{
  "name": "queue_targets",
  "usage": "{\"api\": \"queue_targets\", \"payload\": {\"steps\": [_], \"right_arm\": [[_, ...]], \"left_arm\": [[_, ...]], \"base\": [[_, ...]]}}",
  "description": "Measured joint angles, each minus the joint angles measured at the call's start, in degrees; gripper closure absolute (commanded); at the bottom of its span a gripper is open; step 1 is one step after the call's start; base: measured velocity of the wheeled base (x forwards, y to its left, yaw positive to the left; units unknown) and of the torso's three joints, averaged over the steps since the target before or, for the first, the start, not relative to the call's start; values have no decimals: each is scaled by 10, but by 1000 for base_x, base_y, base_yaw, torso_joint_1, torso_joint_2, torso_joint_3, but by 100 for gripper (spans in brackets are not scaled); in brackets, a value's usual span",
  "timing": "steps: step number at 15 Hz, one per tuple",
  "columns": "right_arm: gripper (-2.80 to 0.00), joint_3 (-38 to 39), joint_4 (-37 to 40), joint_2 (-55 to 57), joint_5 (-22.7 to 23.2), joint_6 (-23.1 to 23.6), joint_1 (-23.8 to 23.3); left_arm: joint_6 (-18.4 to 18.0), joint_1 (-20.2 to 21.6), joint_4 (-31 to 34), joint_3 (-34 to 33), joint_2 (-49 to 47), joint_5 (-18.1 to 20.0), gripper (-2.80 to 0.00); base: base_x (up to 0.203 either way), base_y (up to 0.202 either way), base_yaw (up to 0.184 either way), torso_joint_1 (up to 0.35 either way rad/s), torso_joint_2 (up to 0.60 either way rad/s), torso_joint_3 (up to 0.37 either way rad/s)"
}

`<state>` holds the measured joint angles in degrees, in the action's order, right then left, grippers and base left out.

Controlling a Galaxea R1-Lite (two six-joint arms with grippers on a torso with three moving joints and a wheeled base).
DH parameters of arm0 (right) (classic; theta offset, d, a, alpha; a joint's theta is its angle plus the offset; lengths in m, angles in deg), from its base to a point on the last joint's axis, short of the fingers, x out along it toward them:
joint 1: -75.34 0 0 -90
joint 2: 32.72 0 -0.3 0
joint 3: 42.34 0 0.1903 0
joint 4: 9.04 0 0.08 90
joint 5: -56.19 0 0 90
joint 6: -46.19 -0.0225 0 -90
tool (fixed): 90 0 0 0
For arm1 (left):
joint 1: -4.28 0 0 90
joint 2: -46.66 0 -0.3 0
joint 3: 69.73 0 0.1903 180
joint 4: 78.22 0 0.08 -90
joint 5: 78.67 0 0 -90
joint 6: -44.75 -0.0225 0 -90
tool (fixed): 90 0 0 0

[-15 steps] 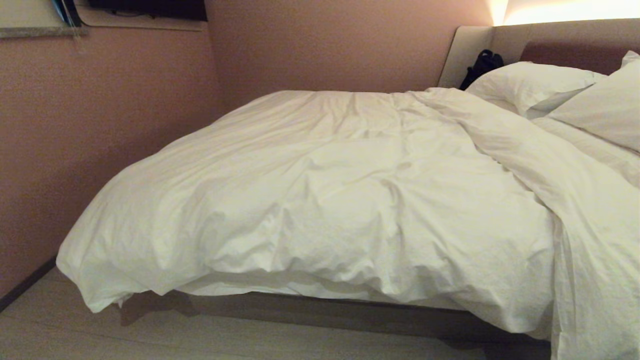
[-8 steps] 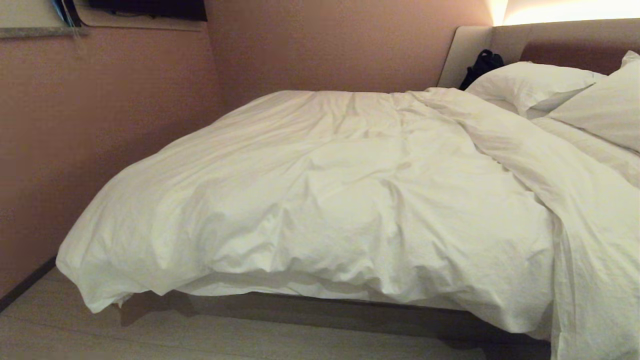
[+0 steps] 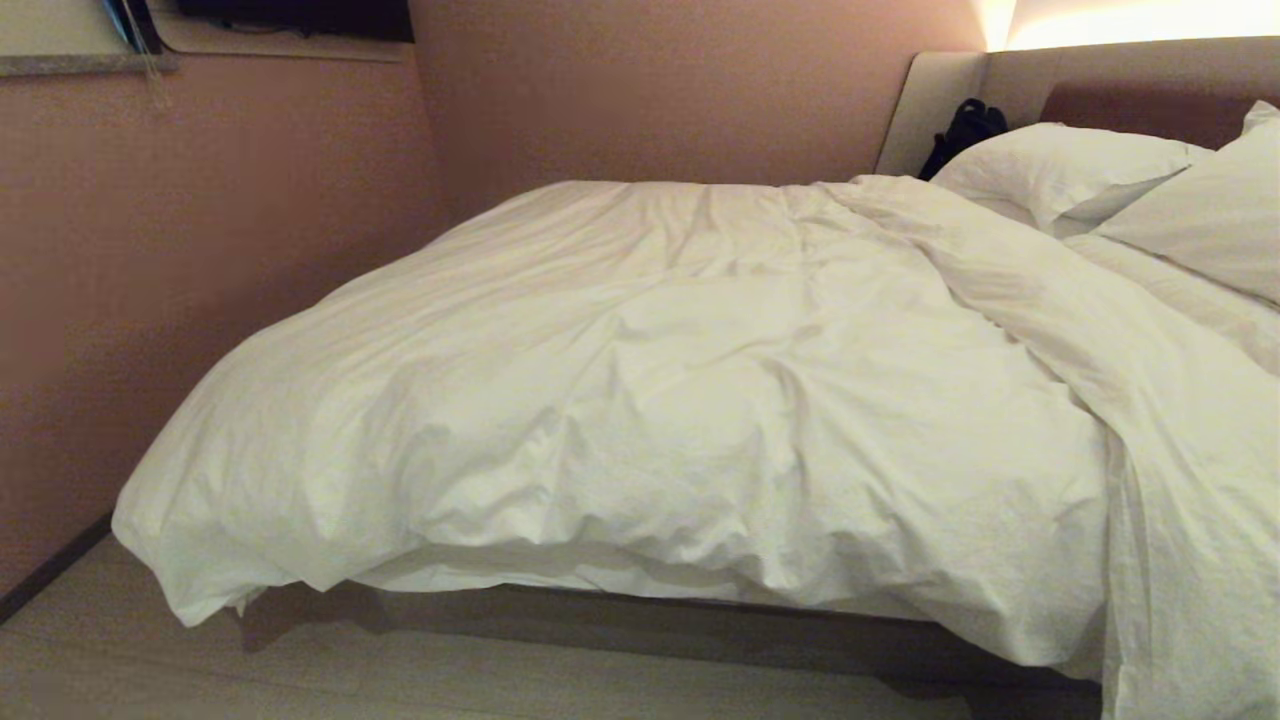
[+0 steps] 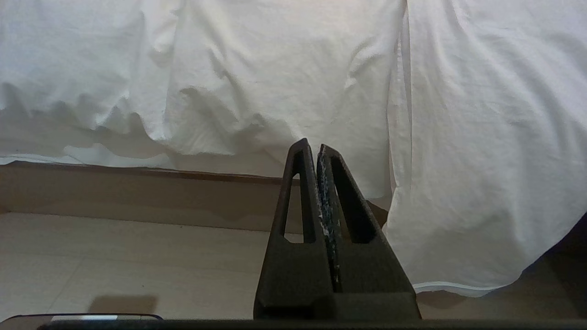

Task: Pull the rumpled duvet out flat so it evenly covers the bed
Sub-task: Flatten the corners of the folded blanket

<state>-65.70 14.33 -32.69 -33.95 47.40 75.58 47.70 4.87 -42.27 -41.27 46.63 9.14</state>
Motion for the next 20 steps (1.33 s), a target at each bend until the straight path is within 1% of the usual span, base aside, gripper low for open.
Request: {"api": "queue_targets", "payload": {"steps": [6, 15, 20], "right_arm": [[0, 0, 0, 0, 0, -1, 0], [0, 0, -1, 0, -1, 0, 0], [0, -1, 4, 0, -1, 0, 0]], "left_arm": [[6, 0, -8, -3, 0, 3, 0], [6, 0, -8, -4, 0, 3, 0], [6, 0, -8, -4, 0, 3, 0]], "base": [[9, 0, 0, -1, 0, 2], [183, 0, 0, 5, 0, 3], [0, 0, 0, 0, 0, 0]]}}
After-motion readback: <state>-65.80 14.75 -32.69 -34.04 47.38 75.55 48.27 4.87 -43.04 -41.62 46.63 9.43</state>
